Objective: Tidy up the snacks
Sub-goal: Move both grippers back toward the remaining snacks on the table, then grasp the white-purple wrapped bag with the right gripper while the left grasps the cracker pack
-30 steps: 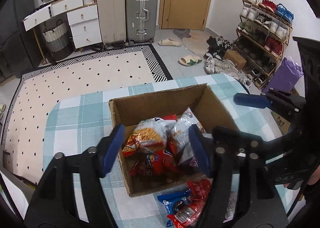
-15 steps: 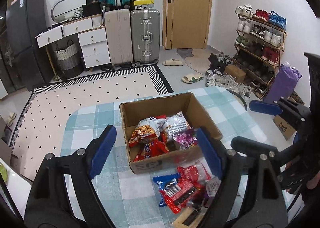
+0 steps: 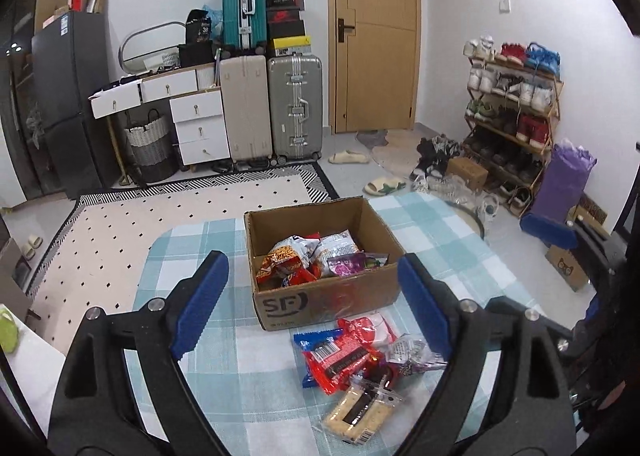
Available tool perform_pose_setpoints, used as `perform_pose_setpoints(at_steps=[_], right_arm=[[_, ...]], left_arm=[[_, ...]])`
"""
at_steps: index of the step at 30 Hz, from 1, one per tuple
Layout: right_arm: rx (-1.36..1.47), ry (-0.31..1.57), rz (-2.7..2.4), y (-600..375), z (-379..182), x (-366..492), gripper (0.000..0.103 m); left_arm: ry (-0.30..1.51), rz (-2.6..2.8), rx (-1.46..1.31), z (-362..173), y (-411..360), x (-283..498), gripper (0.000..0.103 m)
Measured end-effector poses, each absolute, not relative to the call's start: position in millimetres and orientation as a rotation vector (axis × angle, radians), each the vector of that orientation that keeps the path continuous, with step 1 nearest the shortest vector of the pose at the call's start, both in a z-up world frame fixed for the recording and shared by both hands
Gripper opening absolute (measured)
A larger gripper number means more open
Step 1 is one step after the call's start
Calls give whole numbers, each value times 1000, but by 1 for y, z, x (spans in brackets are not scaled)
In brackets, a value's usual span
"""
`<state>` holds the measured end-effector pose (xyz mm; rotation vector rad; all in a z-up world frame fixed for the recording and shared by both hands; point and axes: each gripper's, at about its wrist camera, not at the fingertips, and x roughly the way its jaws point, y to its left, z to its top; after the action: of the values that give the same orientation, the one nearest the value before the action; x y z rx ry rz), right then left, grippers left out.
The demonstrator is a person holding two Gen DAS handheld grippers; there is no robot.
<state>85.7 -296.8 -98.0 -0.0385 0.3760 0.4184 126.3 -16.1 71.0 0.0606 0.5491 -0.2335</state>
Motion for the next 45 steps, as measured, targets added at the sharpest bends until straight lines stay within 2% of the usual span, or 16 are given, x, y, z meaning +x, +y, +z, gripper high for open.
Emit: perform_pose_setpoints(at_steps=[4,5,11,20,25,45], right_arm=[[-28,376,441,-293,-113,70,102],[-28,383,444,-291,-118,67,102],[-11,421,424,-286,-150,57,102],[51,551,383,-288,-206,63,102],[65,600,373,-290,-230,71,102],[98,700,393,-287,-263,121,102]], left_arm=[[529,-232,-14,61,-2,94,94],[522,-225,-26,58,1,88,103],[525,-184,-60,26,19,57,103],[689,-159,-131,-62,33,65,103],[731,-167,-152,-94,30,81,103],[749,-184,-156,-141,17,111,103]])
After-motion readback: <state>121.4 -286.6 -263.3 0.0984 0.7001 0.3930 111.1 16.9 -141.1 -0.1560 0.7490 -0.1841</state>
